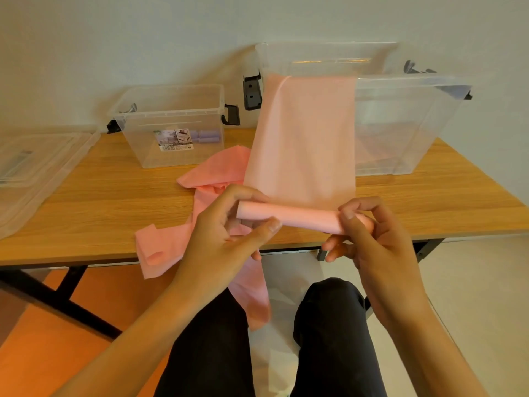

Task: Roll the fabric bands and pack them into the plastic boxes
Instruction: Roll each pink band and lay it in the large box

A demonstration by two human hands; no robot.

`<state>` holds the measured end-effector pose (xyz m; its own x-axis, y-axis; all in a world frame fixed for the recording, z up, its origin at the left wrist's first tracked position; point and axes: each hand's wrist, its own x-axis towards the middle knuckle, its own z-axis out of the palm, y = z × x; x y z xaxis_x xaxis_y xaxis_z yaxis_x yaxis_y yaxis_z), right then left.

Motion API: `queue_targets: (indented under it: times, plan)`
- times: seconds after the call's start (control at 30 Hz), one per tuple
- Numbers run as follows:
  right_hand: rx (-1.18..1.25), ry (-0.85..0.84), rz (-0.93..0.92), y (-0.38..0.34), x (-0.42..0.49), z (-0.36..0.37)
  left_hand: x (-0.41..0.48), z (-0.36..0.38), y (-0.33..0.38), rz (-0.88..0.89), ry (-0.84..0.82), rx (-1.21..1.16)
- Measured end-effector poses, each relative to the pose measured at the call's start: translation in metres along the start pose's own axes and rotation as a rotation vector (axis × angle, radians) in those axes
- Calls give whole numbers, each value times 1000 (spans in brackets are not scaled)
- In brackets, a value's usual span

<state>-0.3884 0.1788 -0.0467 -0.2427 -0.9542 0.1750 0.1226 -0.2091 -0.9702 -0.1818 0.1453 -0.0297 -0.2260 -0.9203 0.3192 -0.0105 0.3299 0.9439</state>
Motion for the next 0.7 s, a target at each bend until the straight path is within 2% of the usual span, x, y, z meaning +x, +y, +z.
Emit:
queue_targets:
  times: [0.1,0.33,0.7]
  plan:
    - [-84,18,-59,-5,3,1,2,0,0,23,-35,7]
    - [-63,-57,-23,-11,2,-11,4,-1,-4,21,64,45]
    - [-130,-19,-65,-7,7,-10,8,3,1,19,15,51]
